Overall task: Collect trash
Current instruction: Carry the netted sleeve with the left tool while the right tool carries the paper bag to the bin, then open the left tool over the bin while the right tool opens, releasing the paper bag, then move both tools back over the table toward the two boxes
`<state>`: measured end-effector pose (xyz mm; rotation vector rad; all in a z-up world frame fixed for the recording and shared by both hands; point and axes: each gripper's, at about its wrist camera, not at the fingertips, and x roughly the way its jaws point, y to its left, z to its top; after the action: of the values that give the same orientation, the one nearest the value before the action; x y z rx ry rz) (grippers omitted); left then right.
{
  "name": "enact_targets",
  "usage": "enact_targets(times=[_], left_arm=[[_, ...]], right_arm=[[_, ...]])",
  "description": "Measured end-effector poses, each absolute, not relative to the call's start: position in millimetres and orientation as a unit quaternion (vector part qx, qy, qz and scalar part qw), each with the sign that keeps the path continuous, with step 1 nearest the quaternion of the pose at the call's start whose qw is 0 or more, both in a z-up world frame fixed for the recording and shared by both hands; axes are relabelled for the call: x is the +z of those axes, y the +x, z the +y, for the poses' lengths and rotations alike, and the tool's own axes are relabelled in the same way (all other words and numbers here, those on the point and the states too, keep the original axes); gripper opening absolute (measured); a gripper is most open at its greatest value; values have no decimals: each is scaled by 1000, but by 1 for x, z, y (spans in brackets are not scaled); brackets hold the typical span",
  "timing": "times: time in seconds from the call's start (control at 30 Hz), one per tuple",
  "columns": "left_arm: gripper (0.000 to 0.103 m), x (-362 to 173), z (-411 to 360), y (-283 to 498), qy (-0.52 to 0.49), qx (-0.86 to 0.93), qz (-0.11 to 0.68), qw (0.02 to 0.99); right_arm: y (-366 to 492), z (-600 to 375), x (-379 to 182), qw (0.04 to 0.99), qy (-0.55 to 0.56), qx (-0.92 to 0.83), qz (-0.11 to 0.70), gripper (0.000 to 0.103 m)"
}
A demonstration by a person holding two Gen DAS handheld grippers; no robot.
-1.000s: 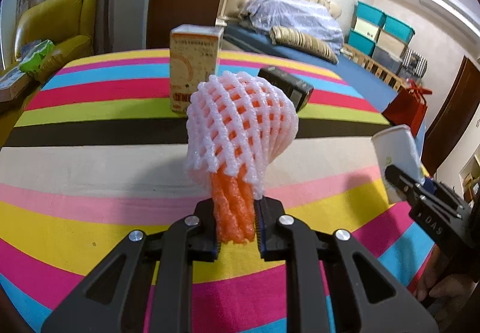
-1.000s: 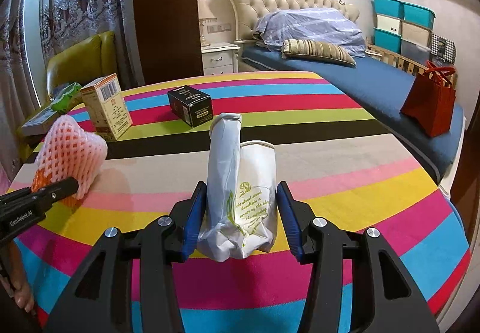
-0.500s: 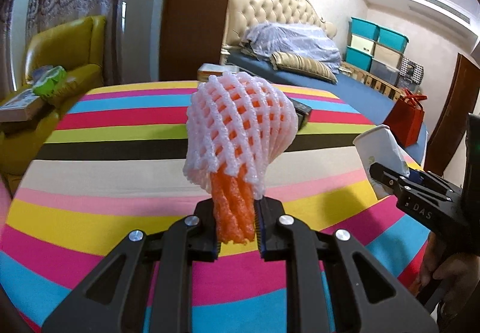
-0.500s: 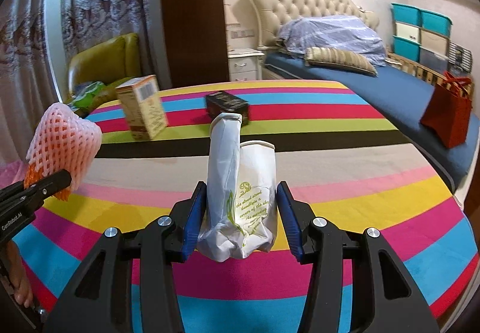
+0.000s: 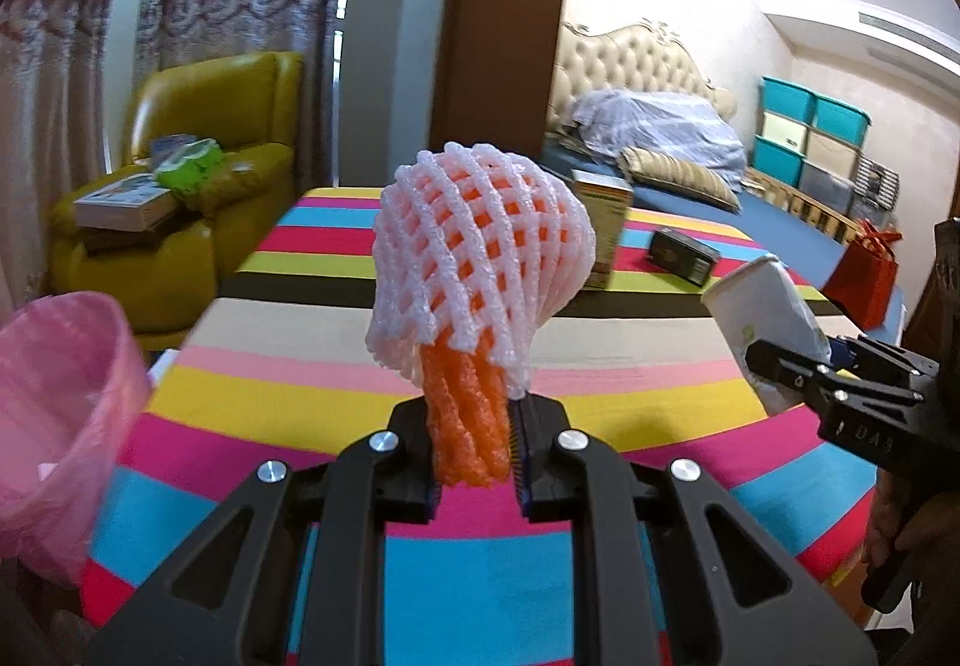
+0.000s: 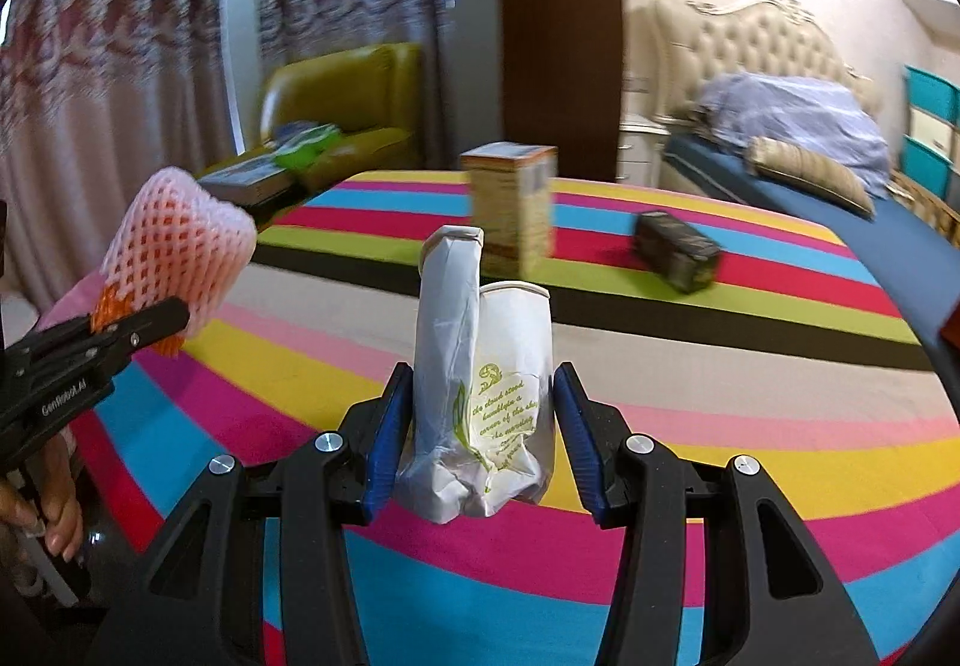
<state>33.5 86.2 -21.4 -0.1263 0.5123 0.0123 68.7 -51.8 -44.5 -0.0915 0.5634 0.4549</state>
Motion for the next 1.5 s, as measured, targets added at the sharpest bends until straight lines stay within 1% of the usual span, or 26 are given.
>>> enact_targets(times=[0.43,0.73,0.97,1.17,1.2,1.27,1.3,1.33,1.4,1.47,1.5], left_arm=[[19,-15,183,-42,-88,91,220,967],[19,-10,273,-90,-113,177,216,954],[20,-17,331,-98,-117,215,240,939],[20,-26,372,-82,-141,234,256,927],[21,-28,376,-78,-143,234,258,926],[44,-32,388,-72,-151,247,262,921],[74,-34,390,-70,-156,258,264,916],[82,-35,394,-72,-166,278,258,910],[83,-35,398,-79,-186,288,237,909],[87,-35,394,-84,-181,284,230,913],[92,-35,389,-85,-171,288,229,914]], right_arm=[[49,60,-39,888,-112,344,285,47],[40,146,-25,849,-138,421,287,47],[40,210,-15,826,-158,459,287,47],[49,265,-5,809,-132,490,296,47],[51,274,-4,804,-123,499,300,48],[57,294,-2,790,-106,521,306,50],[60,302,-3,786,-100,526,309,59],[63,306,-2,786,-95,525,312,71],[66,305,-1,792,-80,519,312,72],[66,296,-2,795,-74,517,310,73],[66,289,-3,799,-76,511,307,73]])
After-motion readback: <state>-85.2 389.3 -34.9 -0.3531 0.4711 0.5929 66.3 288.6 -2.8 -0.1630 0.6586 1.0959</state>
